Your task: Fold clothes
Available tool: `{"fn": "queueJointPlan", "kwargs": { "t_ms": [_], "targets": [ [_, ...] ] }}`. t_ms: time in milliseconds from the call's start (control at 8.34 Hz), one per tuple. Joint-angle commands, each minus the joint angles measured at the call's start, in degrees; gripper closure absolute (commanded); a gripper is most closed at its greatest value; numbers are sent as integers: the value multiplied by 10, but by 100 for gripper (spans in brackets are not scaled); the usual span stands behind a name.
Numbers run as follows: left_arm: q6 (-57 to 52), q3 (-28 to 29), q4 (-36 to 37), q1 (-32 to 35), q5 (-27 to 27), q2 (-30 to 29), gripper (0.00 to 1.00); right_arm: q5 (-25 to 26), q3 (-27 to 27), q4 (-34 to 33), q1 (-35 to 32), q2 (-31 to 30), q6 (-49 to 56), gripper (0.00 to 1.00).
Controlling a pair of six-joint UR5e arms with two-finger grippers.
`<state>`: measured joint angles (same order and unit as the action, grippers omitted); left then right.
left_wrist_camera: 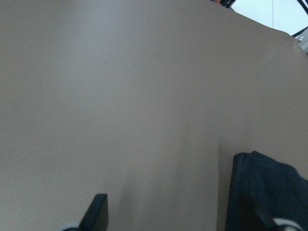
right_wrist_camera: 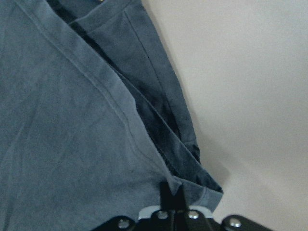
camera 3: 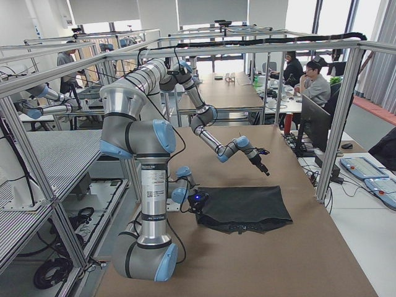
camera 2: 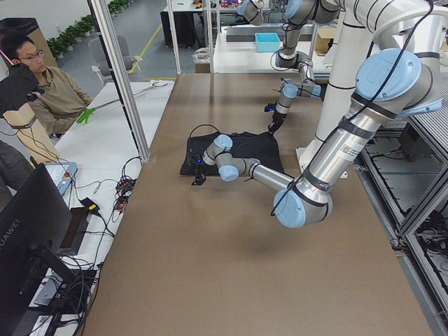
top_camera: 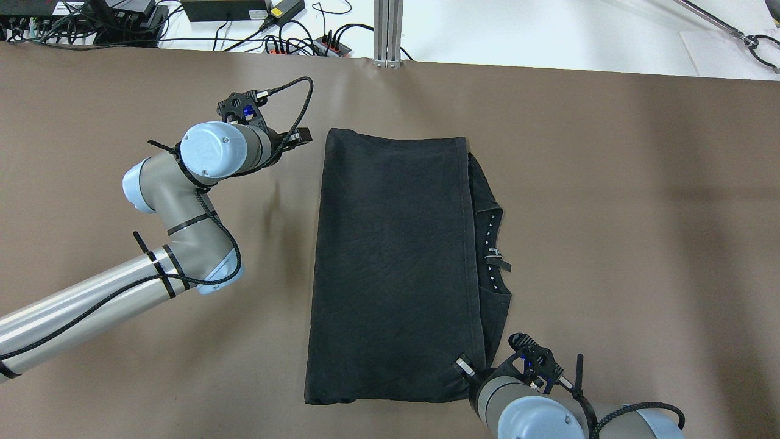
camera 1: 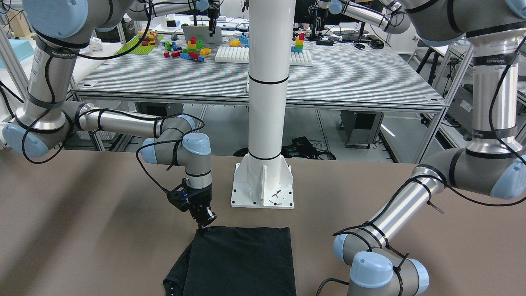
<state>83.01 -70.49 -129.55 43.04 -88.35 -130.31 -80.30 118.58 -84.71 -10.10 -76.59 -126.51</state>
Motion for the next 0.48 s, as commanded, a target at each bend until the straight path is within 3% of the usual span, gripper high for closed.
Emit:
{"fn": "queueJointPlan", "kwargs": {
  "t_ms": [0,120,360],
  "targets": [
    [1,-1,0,0,0,4,6,1,-39,4,-13,4,10,58],
    [7,-1,0,0,3,5,6,1,-39,4,-13,5,15,50],
    [11,0,0,-14,19,2,6,-1,-39,2,-13,4,16,45]
  ]
}}
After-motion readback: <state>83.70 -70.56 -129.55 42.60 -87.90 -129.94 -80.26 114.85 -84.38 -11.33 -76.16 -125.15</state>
